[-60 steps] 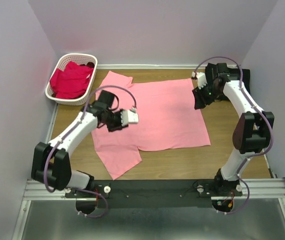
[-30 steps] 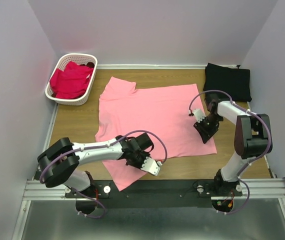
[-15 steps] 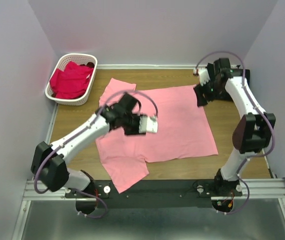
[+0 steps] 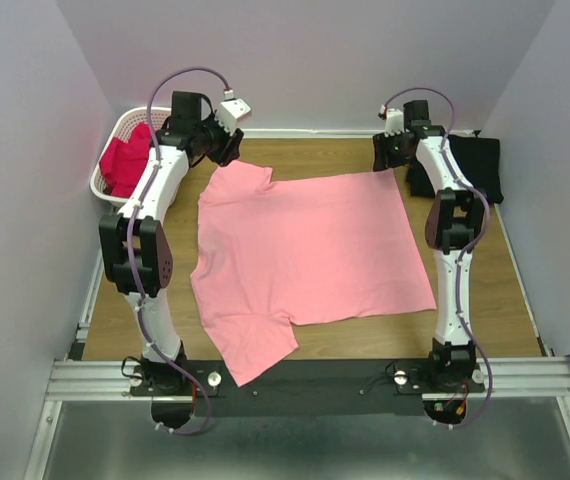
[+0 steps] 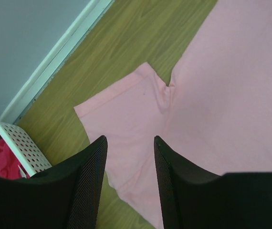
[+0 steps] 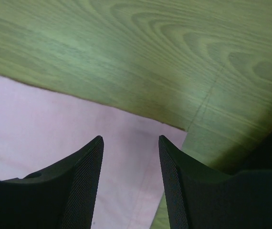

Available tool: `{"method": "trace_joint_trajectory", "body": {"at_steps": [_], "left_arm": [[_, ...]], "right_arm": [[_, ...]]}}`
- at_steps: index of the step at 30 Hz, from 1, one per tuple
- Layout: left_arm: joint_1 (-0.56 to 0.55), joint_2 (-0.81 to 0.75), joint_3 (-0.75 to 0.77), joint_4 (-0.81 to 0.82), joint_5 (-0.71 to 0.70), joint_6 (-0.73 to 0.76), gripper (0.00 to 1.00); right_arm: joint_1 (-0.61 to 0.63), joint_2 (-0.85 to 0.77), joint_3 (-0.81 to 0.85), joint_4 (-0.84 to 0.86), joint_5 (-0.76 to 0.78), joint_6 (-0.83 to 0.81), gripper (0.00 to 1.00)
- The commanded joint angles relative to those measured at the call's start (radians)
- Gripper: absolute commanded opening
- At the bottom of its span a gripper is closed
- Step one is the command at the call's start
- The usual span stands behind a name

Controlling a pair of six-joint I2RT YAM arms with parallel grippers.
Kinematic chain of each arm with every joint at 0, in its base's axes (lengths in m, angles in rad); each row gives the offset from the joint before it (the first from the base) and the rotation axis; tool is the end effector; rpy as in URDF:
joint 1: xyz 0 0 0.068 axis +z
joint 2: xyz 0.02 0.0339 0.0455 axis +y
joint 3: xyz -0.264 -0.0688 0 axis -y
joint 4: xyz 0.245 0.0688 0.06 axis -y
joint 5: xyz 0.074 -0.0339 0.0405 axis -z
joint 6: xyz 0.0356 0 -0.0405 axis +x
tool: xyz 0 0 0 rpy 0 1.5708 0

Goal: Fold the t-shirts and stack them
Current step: Flatten the tshirt out

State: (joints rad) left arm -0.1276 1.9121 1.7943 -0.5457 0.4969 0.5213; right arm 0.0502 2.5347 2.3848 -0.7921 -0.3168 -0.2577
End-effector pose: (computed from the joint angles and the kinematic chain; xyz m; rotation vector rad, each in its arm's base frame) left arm 0.4359 -0.0730 0.3282 0.9352 1.9483 -0.3291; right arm 0.5502 0.0387 0.1996 -0.5054 2.4202 0.3091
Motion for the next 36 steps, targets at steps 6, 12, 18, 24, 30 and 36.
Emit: {"method": "trace_joint_trajectory", "body": {"at_steps": [6,12,18,24,30,36], "left_arm": [[0.023,0.077,0.010,0.095,-0.046,-0.148,0.52],[0.025,0.122,0.013,0.109,-0.098,-0.170,0.53],[0.026,0.137,0.045,0.096,-0.138,-0.156,0.54],[0.028,0.165,0.080,0.096,-0.167,-0.164,0.53],[0.034,0.261,0.174,0.087,-0.262,-0.216,0.54],[0.036,0.383,0.306,0.070,-0.308,-0.248,0.54]], "right_arm": [[-0.018,0.035,-0.041,0.188,0.111,0.061,0.60],[-0.023,0.070,-0.068,0.195,0.099,0.051,0.59],[-0.026,0.073,-0.118,0.195,0.078,0.061,0.56],[-0.030,0.076,-0.164,0.195,0.076,0.084,0.53],[-0.035,0.068,-0.185,0.195,0.081,0.084,0.37],[-0.042,0.047,-0.197,0.194,0.074,0.081,0.34]]}}
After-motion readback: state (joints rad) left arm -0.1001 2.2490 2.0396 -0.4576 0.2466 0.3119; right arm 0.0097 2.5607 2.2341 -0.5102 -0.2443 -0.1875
